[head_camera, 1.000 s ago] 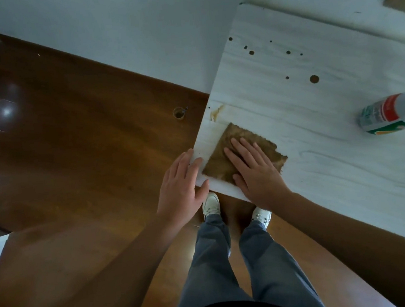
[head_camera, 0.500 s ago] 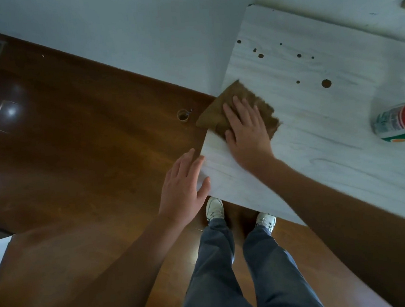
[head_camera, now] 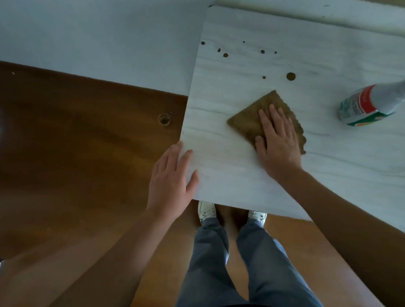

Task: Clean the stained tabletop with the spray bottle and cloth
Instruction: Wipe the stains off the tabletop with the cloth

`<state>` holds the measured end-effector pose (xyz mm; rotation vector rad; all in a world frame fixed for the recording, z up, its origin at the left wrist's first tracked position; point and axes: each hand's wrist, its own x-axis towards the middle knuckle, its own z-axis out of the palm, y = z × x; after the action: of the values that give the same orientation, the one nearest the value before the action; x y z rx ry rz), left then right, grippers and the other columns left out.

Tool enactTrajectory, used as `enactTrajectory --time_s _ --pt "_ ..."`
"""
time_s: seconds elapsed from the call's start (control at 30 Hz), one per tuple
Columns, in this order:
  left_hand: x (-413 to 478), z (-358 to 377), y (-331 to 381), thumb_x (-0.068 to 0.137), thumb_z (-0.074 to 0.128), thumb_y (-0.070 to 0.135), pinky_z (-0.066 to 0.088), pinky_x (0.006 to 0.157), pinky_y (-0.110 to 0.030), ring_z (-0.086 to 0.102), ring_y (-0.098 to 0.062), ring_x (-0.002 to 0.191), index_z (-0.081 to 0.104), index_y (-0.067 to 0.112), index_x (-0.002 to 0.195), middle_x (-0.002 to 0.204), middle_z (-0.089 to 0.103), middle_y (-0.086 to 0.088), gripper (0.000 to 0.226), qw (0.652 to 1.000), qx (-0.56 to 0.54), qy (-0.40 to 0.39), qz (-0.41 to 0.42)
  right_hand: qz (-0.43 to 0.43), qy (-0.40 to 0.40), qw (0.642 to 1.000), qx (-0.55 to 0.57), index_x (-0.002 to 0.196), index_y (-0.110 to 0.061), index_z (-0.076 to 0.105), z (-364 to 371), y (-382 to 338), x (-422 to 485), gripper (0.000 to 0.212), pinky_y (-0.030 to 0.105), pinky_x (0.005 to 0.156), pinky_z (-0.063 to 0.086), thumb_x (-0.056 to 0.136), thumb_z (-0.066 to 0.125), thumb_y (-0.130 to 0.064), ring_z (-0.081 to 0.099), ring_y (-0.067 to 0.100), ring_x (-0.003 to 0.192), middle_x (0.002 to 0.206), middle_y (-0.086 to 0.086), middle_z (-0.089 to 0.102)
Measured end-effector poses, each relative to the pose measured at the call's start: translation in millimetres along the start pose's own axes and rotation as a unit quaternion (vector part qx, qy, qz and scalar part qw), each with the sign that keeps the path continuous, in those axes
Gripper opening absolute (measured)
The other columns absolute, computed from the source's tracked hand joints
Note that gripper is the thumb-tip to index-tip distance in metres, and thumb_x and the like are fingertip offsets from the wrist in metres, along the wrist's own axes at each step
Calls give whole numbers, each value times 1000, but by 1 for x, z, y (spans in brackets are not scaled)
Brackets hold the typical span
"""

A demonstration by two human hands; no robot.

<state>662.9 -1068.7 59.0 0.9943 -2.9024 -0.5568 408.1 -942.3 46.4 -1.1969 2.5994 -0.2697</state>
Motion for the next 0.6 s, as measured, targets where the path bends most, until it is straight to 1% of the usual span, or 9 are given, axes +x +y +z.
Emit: enactTrajectory --time_s 0.1,0.13,0.2,0.27,0.33,0.47,0.53,0.6 --pt "23 4 13 104 51 38 35 122 -45 37 -32 150 47 11 146 160 39 -15 50 1000 3 -7 8 83 30 995 42 159 -16 26 5 -25 23 61 40 127 -1 101 40 -31 7 25 156 168 7 16" --pt "32 5 18 105 48 39 34 123 -46 34 -31 151 45 12 147 162 37 -14 51 1000 3 -14 8 96 35 993 57 159 -16 26 6 -31 23 60 39 126 -4 102 40 -30 6 25 156 168 7 16" --pt "49 7 29 106 43 41 32 124 -46 29 -29 153 42 14 150 164 33 -12 51 1000 0 -28 3 76 44 994 71 158 -15 29 5 -32 15 59 39 126 -3 102 41 -30 8 25 156 167 8 18" --pt "67 9 41 106 42 41 28 125 -44 26 -27 154 40 15 151 165 31 -10 52 1000 -4 -30 4 17 35 998 57 157 -16 30 2 -17 2 57 42 127 4 102 41 -29 11 24 155 167 7 20" --pt "84 10 51 106 44 40 25 124 -42 26 -28 154 42 15 151 164 32 -11 51 1000 -7 -21 14 -16 28 999 44 157 -17 31 0 8 -9 56 43 127 10 103 40 -27 11 21 156 167 5 21" --pt "118 16 60 104 45 40 30 124 -48 31 -32 151 47 13 148 161 38 -14 52 999 19 -13 39 34 32 998 52 158 -20 29 -12 43 -11 56 43 127 11 103 40 -29 8 19 156 168 2 18" --pt "126 22 61 104 41 44 27 124 -48 30 -32 151 46 14 148 161 37 -14 55 998 45 -15 35 50 29 997 59 158 -21 28 -19 50 0 58 42 127 10 103 42 -32 7 20 156 168 2 17" --pt "124 29 62 104 37 46 20 127 -49 23 -32 155 41 13 153 165 31 -15 59 997 66 -13 35 45 36 996 74 156 -19 34 -26 57 14 57 42 127 11 102 46 -35 10 21 155 167 2 19"
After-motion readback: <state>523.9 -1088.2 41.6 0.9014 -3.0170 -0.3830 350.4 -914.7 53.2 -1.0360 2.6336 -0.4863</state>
